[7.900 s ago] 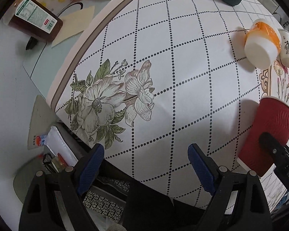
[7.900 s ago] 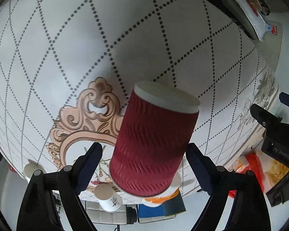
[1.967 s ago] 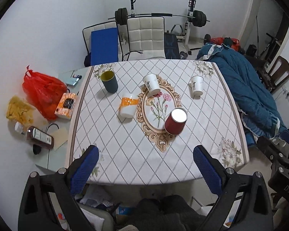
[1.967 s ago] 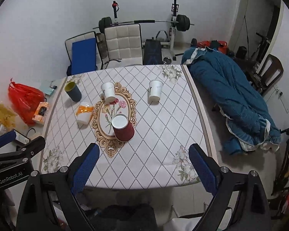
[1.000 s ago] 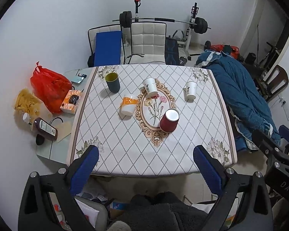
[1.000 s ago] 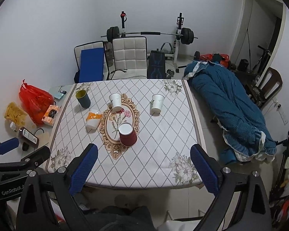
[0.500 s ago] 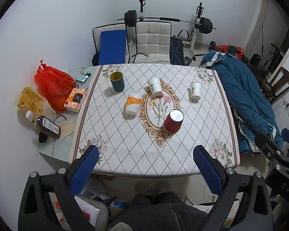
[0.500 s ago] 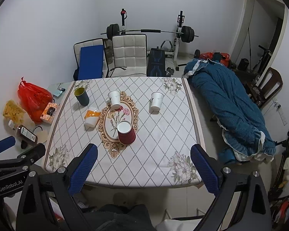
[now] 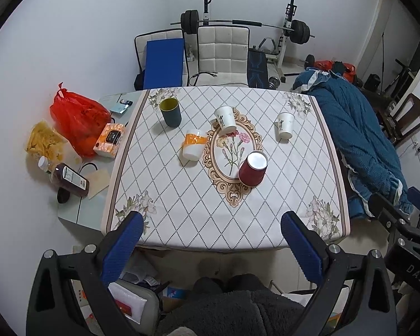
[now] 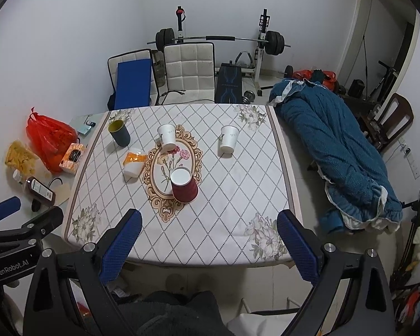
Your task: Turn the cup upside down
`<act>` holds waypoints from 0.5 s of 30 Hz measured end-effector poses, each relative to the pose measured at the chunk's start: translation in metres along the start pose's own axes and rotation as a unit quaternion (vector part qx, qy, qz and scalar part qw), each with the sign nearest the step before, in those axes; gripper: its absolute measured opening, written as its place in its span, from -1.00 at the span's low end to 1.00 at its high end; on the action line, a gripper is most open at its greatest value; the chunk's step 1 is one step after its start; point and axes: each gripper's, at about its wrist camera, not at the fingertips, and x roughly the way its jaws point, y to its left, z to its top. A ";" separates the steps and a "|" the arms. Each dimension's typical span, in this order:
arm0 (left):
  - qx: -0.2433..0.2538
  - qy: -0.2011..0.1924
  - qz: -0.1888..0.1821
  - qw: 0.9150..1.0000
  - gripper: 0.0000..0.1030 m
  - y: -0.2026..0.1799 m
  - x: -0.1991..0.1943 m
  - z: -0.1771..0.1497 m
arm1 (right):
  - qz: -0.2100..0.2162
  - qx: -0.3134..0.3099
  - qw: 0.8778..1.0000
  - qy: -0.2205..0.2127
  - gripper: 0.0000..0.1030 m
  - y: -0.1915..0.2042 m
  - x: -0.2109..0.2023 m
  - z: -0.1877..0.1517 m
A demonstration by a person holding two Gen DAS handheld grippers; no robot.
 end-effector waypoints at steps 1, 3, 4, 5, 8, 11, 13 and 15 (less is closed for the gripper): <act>0.000 0.000 0.001 1.000 0.95 0.000 0.000 0.000 | 0.001 0.000 1.000 0.001 0.92 0.000 0.000 -0.001; 0.001 0.000 0.000 1.000 0.95 0.000 0.000 -0.001 | 0.002 0.000 1.000 0.003 0.92 -0.001 0.000 -0.001; 0.000 -0.001 0.000 1.000 0.95 0.000 0.000 0.000 | 0.002 0.000 1.000 0.003 0.92 -0.001 0.000 -0.001; 0.001 -0.001 0.001 1.000 0.95 0.000 0.000 0.000 | 0.003 0.000 1.000 0.003 0.92 -0.001 0.000 -0.001; -0.001 -0.003 0.001 1.000 0.95 -0.001 -0.001 -0.002 | 0.003 0.000 1.000 0.002 0.92 -0.001 0.000 -0.001; -0.003 -0.004 0.002 1.000 0.95 -0.003 -0.002 -0.004 | 0.003 -0.002 1.000 0.003 0.92 0.001 -0.001 -0.001; -0.004 -0.005 0.002 1.000 0.95 -0.003 -0.002 -0.005 | 0.003 0.000 1.000 0.003 0.92 0.001 -0.001 -0.001; -0.004 -0.004 0.003 1.000 0.95 -0.003 -0.002 -0.004 | 0.005 -0.002 1.000 0.004 0.92 0.001 -0.001 -0.001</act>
